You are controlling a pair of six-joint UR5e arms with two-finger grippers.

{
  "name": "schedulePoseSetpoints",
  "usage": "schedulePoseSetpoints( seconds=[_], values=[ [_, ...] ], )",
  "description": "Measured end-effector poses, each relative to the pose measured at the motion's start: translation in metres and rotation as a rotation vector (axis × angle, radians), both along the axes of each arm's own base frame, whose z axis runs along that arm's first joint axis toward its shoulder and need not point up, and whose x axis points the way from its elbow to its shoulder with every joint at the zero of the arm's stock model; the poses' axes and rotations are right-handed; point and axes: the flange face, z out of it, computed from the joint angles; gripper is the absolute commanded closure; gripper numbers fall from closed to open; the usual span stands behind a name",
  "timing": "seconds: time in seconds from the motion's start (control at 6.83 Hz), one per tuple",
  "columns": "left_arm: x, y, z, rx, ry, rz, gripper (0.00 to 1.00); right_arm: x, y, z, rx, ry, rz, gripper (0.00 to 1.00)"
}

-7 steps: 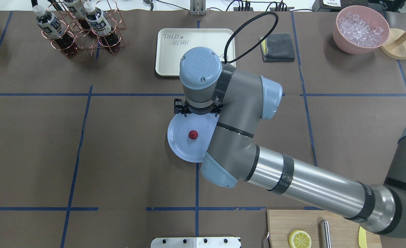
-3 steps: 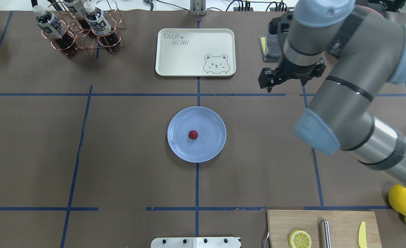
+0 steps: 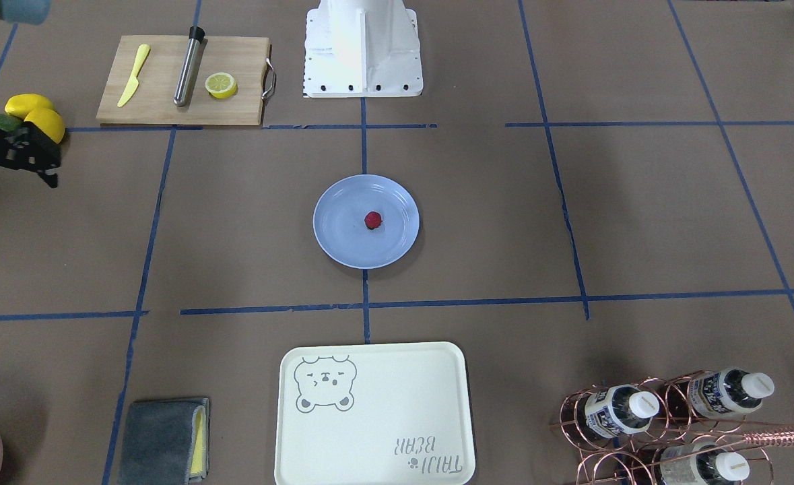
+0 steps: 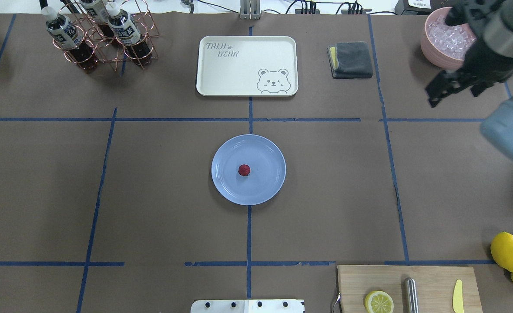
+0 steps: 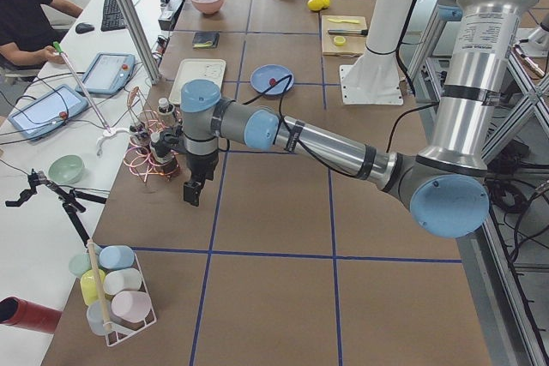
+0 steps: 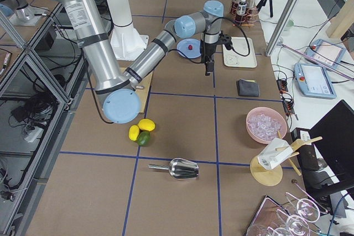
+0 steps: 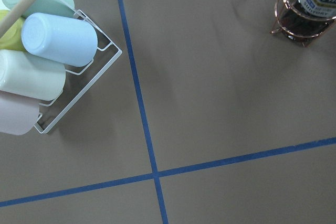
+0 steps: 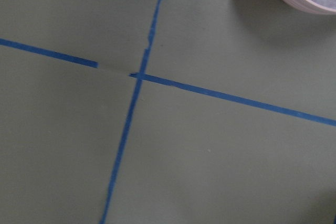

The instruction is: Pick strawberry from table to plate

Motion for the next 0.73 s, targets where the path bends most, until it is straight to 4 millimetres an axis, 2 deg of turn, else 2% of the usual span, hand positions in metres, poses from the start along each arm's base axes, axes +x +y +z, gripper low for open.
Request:
schedulePoseSetpoints(
  seconds=[0.29,0.44,0.59,0.73],
  values=[
    [-0.027,0.013,0.033,-0.016,0.006,0.02,0.0,0.108,0.013,0.091,-0.022,-0.044,-0.022,0.0],
    [-0.033,0.019,0.043,-0.025,0.006,0.022,0.0,0.149,0.017,0.136,-0.044,-0.076,-0.018,0.0],
    [-0.037,0.027,0.054,-0.038,0.006,0.025,0.0,0.18,0.018,0.175,-0.067,-0.109,0.005,0.0],
    [-0.039,0.036,0.066,-0.054,0.011,0.028,0.0,0.198,0.017,0.211,-0.068,-0.136,0.027,0.0]
  ],
)
